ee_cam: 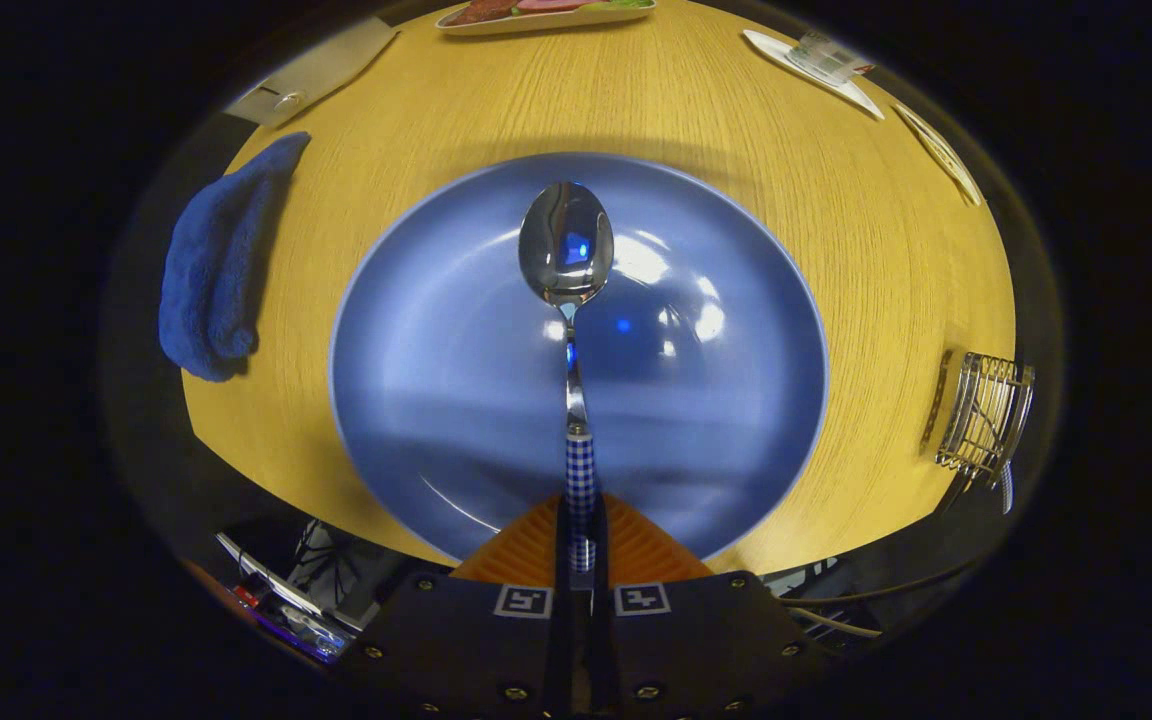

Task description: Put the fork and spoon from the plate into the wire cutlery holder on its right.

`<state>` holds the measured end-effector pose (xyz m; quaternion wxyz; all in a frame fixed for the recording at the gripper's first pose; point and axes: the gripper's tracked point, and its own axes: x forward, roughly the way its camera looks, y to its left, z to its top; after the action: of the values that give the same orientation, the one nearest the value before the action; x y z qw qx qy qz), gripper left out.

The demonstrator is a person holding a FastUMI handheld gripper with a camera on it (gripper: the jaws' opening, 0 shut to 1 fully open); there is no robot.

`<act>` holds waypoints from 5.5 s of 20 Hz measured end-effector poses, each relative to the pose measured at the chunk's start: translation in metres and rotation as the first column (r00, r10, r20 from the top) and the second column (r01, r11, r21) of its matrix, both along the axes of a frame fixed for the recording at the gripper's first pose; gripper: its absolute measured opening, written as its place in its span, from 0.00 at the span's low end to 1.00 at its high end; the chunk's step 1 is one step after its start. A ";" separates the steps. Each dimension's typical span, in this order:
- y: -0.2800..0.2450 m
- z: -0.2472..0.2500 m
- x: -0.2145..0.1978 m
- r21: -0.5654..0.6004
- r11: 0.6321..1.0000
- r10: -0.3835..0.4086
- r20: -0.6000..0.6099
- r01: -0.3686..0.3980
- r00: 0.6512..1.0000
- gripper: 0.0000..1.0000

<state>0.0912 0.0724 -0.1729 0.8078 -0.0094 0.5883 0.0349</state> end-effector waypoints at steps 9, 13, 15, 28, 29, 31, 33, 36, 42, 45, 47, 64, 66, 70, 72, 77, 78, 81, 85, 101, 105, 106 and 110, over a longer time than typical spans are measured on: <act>-0.080 0.065 -0.062 -0.054 0.981 0.176 -0.169 -0.187 0.970 0.08; -0.158 0.102 -0.100 -0.148 0.973 0.147 -0.210 -0.180 0.967 0.08; -0.192 0.114 -0.118 -0.178 0.972 0.111 -0.227 -0.153 0.968 0.08; -0.323 0.143 -0.182 -0.315 0.937 0.008 -0.415 -0.152 0.910 0.08; -0.330 0.143 -0.180 -0.326 0.929 0.013 -0.445 -0.176 0.895 0.08; -0.338 0.142 -0.171 -0.336 0.918 0.018 -0.497 -0.211 0.868 0.08; -0.341 0.143 -0.158 -0.338 0.910 0.022 -0.539 -0.240 0.842 0.08; -0.340 0.144 -0.140 -0.329 0.908 0.005 -0.610 -0.259 0.792 0.08; -0.340 0.137 -0.112 -0.313 0.908 -0.024 -0.702 -0.278 0.712 0.08; -0.341 0.135 -0.109 -0.296 0.913 -0.045 -0.755 -0.279 0.654 0.08; -0.344 0.131 -0.100 -0.289 0.912 -0.037 -0.765 -0.291 0.643 0.08; -0.345 0.131 -0.082 -0.250 0.930 -0.016 -0.758 -0.268 0.652 0.48; -0.350 0.138 -0.093 -0.246 0.936 -0.016 -0.746 -0.253 0.666 0.49; -0.360 0.149 -0.112 -0.238 0.953 -0.036 -0.704 -0.188 0.709 0.76; -0.373 0.146 -0.134 -0.224 0.965 -0.052 -0.670 -0.135 0.741 0.89; -0.345 0.119 -0.151 -0.054 0.999 -0.019 -0.346 0.001 0.938 0.97; -0.336 0.116 -0.150 -0.015 0.999 -0.040 -0.235 0.038 0.971 0.97; -0.322 0.108 -0.142 0.022 0.990 -0.138 0.119 0.136 0.983 0.97; -0.281 0.100 -0.126 0.213 0.949 -0.296 0.361 0.231 0.884 0.98; -0.193 0.292 -0.118 0.117 0.938 -0.088 0.991 0.326 -0.101 0.97; -0.164 0.309 -0.131 0.128 0.946 -0.068 0.977 0.299 -0.202 0.97; -0.158 0.313 -0.133 0.121 0.947 -0.062 0.978 0.299 -0.198 0.97; -0.124 0.332 -0.137 0.125 0.962 -0.075 0.975 0.242 -0.208 0.97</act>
<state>-0.0458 -0.0515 0.1588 0.9614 -0.0024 -0.2477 -0.1195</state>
